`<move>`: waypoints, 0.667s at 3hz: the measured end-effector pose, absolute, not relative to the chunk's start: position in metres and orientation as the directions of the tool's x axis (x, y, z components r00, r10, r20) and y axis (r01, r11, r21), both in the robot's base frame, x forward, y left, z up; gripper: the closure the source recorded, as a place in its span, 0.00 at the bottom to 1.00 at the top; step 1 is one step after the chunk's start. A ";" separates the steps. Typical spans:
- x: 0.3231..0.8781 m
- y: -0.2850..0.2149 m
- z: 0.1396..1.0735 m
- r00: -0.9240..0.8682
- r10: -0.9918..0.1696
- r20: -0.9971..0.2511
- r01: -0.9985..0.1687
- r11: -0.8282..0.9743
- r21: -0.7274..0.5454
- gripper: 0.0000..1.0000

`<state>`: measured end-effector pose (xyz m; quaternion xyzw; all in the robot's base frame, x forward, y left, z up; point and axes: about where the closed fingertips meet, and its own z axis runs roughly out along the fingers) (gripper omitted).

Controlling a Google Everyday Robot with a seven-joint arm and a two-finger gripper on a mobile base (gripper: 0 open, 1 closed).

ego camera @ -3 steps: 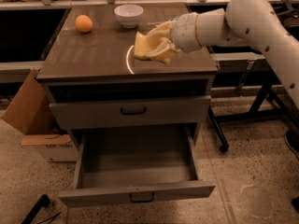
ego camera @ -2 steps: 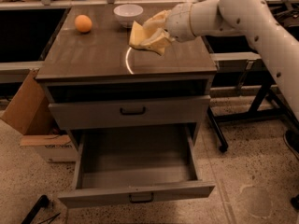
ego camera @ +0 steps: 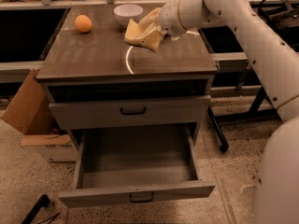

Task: Pick sponge from middle drawer and place on counter

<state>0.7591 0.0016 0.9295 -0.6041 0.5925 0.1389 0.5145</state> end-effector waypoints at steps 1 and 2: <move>0.775 0.007 0.919 0.196 -0.592 -0.782 -0.877 0.250 -0.409 0.86; 0.786 0.011 0.910 0.151 -0.607 -0.780 -0.892 0.257 -0.373 0.63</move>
Offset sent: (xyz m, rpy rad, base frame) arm 0.0440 0.0072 -0.0236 -0.0511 0.1541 -0.0736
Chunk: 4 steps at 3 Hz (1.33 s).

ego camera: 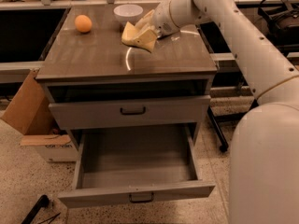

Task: Pick sponge from middle drawer and place on counter

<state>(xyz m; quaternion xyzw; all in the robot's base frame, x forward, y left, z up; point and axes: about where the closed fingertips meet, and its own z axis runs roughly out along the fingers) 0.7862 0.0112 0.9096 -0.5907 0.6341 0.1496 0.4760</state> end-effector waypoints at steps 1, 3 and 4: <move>0.795 0.014 0.899 0.114 -0.618 -0.778 -0.903 0.262 -0.340 0.39; 0.805 0.013 0.880 0.068 -0.629 -0.774 -0.918 0.264 -0.295 0.00; 0.805 0.013 0.880 0.068 -0.629 -0.774 -0.918 0.264 -0.296 0.00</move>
Offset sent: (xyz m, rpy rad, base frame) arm 0.0257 -0.0029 -0.0287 -0.0317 0.1114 -0.0306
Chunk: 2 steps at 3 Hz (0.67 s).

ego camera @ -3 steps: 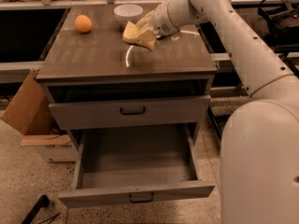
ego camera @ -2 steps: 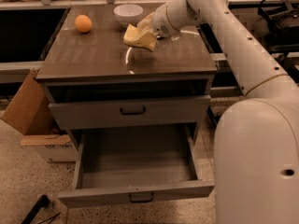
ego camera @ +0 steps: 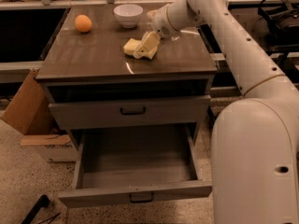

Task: Pick sponge from middle drawer and place on counter

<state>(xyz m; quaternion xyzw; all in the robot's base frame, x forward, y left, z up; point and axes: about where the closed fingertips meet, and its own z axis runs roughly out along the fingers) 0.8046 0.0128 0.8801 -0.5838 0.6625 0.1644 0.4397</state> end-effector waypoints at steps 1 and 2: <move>0.797 -0.008 0.897 0.089 -0.617 -0.782 -0.904 0.279 -0.324 0.00; 0.776 -0.036 0.943 0.178 -0.618 -0.765 -0.864 0.274 -0.422 0.00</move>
Offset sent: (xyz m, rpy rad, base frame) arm -0.0467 -0.0796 0.0970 0.0236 -0.2165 -0.0157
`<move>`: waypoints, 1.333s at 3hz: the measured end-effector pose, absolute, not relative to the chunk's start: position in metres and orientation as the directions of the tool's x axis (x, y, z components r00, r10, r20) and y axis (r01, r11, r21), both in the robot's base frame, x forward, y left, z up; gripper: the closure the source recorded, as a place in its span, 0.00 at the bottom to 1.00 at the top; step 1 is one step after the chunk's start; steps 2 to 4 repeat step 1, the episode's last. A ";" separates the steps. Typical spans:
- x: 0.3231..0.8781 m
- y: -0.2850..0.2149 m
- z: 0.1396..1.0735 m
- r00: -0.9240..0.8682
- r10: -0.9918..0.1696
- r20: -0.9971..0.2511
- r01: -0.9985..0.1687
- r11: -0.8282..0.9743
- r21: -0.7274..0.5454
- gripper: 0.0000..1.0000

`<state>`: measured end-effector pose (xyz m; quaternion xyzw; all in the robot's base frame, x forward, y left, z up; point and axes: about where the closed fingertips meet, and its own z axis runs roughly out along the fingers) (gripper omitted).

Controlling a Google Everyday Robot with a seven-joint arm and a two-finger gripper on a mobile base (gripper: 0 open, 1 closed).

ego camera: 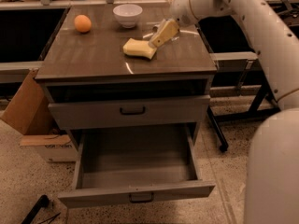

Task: Pick sponge from middle drawer and place on counter

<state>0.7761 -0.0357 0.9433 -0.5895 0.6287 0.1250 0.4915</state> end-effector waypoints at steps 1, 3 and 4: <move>0.759 -0.045 0.978 0.254 -0.631 -0.733 -0.825 0.254 -0.504 0.00; 0.759 -0.045 0.978 0.254 -0.631 -0.733 -0.825 0.254 -0.504 0.00; 0.759 -0.045 0.978 0.254 -0.631 -0.733 -0.825 0.254 -0.504 0.00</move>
Offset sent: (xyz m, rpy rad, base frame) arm 0.0000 0.0000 0.0000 0.0000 0.0000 0.0000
